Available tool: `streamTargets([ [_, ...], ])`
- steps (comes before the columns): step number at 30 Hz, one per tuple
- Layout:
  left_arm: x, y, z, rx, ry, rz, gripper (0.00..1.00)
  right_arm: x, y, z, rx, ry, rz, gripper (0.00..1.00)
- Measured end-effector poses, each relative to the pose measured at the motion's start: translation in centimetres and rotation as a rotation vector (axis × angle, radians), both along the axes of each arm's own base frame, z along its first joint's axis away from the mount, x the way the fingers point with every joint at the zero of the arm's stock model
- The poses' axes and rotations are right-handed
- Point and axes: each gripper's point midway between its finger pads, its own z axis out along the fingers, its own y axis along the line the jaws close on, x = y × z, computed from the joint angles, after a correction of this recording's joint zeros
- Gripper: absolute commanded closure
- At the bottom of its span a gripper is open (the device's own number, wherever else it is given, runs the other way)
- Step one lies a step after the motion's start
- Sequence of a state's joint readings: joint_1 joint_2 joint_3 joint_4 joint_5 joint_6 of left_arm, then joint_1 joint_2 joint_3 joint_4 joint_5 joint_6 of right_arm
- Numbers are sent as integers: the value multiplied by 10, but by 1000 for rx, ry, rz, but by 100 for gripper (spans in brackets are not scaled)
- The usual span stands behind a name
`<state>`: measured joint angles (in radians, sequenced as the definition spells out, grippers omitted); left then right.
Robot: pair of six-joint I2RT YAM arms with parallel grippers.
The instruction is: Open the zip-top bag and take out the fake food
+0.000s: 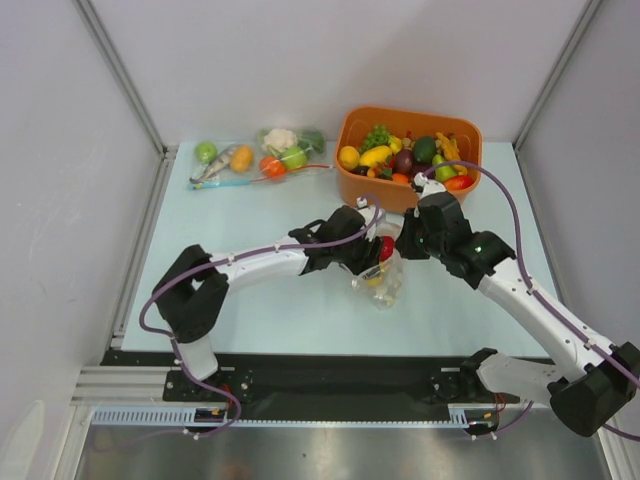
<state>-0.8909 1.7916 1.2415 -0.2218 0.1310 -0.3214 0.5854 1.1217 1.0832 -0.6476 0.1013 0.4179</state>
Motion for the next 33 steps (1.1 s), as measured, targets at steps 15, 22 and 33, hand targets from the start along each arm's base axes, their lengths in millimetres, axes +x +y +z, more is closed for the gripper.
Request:
streamTargets([
  [15,-1,-21,64,-165,-39,-59,100,-8,-4,-27,-26,55,7,100],
  [22,-8,-17,78,-174,-34,-71,100,-10,-6,-34,-37,69,3,100],
  [33,-17,7,109,-153,-66,-87,100,-9,-8,-35,-39,69,-3,100],
])
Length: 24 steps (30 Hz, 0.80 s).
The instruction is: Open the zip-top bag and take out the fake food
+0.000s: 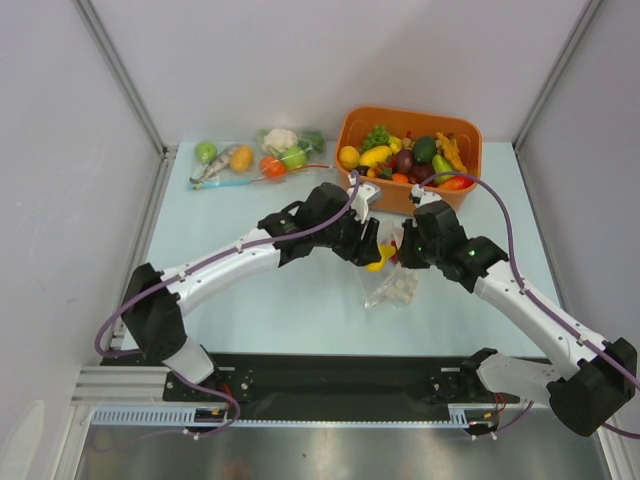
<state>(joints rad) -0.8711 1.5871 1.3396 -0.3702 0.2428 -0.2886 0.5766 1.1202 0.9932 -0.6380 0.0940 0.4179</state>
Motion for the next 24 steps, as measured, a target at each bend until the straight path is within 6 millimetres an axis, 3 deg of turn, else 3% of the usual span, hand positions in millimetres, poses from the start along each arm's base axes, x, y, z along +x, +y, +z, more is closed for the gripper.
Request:
streamTargets([
  [7,-17,21,2,60,24,-39,100,0,-3,-4,-5,8,-10,100],
  [15,-32,53,41,40,11,-78,100,2,-6,-7,-6,12,-20,100],
  [19,-18,71,73,-4,-36,-34,100,1,-7,-10,-8,18,-19,100],
  [24,24,81,118,-83,-138,65,100,0,-6,-11,-9,22,-17,100],
])
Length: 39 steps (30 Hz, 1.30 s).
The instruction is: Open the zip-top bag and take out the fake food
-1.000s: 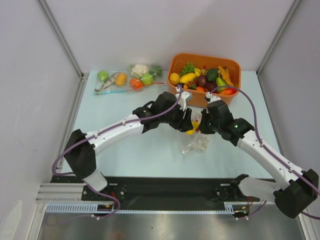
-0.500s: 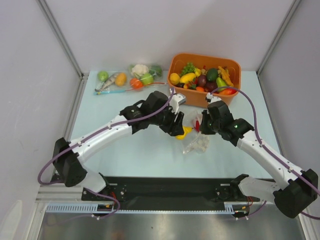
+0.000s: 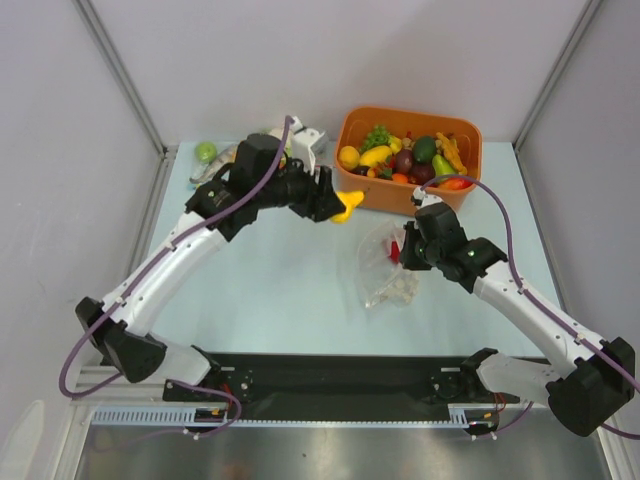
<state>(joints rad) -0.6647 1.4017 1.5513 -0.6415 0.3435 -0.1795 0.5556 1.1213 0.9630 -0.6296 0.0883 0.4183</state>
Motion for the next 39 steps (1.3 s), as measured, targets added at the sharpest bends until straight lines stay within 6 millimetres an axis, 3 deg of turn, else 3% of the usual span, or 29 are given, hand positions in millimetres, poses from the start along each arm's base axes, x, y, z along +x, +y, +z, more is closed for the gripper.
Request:
streamTargets([
  [4,46,-14,27,-62,-77,61,100,0,2,0,5,1,5,100],
  [6,72,-29,30,-82,-94,85,100,-1,3,1,9,0,10,100],
  [14,182,-75,-5,-76,-109,218,100,-4,10,2,21,1,32,100],
  [16,204,-79,-15,-73,-113,258,94,-5,12,2,24,1,37,100],
  [18,221,-79,-24,-69,-118,296,75,-6,13,3,29,0,40,100],
  [19,226,-78,-29,-65,-118,310,59,-6,14,3,30,0,41,100],
  [21,235,-76,-34,-64,-122,333,24,-6,14,3,31,1,43,100],
  [23,243,-75,-37,-72,-128,345,5,-6,14,3,32,1,43,100],
  [24,246,-75,-38,-76,-129,347,0,-6,14,3,33,1,43,100],
  [34,249,-77,-35,-99,-152,335,0,-6,17,4,42,-1,49,100],
  [37,233,-74,-41,-64,-157,315,0,-6,17,4,43,-1,49,100],
  [39,210,-69,-47,-26,-153,287,0,-6,17,4,43,-1,49,100],
])
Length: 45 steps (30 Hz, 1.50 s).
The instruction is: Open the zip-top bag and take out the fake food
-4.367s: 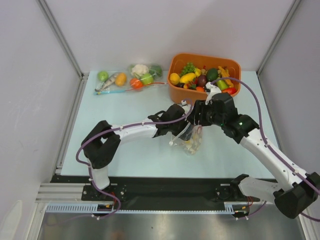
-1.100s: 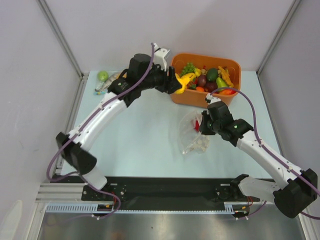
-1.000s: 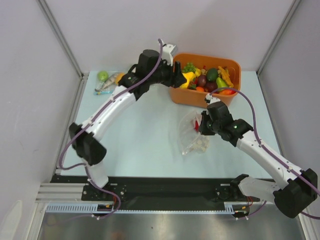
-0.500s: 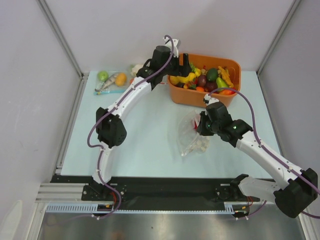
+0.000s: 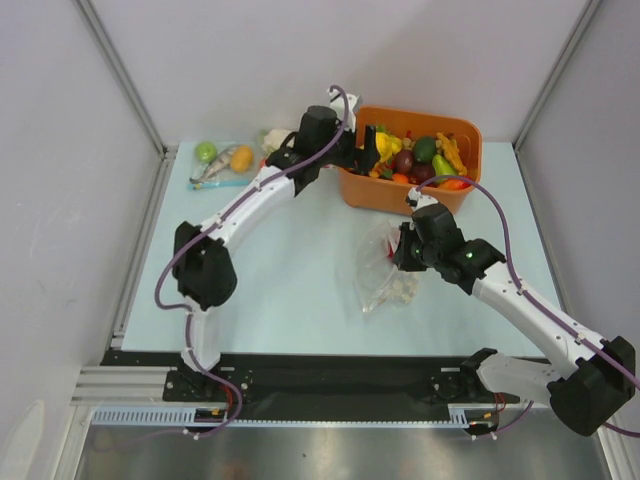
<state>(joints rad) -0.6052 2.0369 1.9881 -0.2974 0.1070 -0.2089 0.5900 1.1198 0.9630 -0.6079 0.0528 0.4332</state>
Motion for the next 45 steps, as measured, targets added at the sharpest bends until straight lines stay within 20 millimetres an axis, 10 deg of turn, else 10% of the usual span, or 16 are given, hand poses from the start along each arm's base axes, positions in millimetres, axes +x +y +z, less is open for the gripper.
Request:
streamTargets([
  [13,-182,27,12,-75,-43,-193,0,1,0,1,1,-3,-1,100],
  [20,-218,24,-75,-24,136,-209,0,1,1,1,5,-7,-1,100],
  [30,-215,15,-128,10,280,-171,3,0,0,8,19,-23,-3,100],
  [39,-217,13,-162,71,381,-157,100,-2,-4,17,29,-46,-12,100],
  [45,-219,15,-141,86,388,-159,100,6,-20,30,22,-59,-66,88],
])
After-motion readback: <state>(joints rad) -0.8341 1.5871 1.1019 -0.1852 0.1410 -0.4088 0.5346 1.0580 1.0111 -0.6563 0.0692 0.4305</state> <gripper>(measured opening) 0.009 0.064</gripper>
